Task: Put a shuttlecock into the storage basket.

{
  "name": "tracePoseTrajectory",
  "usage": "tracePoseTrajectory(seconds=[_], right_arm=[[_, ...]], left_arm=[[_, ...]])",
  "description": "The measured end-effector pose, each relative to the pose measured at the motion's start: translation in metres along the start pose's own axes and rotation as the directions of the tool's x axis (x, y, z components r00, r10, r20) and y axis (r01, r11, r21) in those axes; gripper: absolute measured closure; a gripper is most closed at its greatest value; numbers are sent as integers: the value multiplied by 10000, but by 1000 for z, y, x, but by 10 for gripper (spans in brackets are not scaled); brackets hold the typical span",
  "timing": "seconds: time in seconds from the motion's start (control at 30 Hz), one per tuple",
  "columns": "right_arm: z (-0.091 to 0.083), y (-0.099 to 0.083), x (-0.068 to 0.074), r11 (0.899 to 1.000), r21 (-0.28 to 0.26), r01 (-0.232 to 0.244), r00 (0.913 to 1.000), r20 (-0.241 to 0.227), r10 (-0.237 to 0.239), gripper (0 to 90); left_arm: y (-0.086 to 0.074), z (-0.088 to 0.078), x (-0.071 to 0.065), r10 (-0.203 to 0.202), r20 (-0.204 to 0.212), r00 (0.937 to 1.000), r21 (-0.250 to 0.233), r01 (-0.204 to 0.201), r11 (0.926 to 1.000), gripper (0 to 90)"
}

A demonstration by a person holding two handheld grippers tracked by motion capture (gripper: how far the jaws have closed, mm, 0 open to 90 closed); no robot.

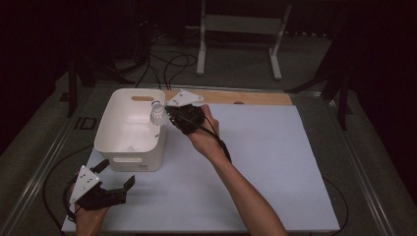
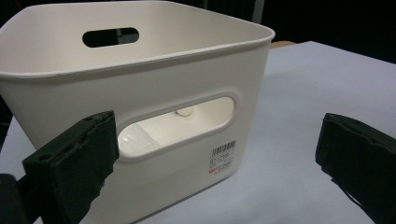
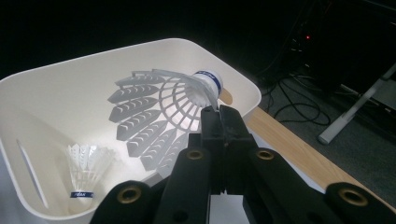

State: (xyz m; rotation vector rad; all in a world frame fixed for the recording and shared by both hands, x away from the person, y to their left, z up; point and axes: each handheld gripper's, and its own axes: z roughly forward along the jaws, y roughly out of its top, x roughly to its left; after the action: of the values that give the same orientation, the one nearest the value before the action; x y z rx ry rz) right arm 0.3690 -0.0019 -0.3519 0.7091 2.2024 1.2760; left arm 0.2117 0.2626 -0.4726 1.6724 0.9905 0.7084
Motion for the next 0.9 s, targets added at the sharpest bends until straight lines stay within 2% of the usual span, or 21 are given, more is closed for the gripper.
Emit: tracePoseTrajectory(seconds=[0.33,0.9], right_arm=[[5,-1,0,9998,-59,-181,9997,-148,181,900],[12,4,5,10000,-66,-72,9995,-296,70,897]], left_arm=[[0,1,0,27,57,10000,-3,-27,10000,0],[0,1,0,47,48,10000,25,-47,10000,0]])
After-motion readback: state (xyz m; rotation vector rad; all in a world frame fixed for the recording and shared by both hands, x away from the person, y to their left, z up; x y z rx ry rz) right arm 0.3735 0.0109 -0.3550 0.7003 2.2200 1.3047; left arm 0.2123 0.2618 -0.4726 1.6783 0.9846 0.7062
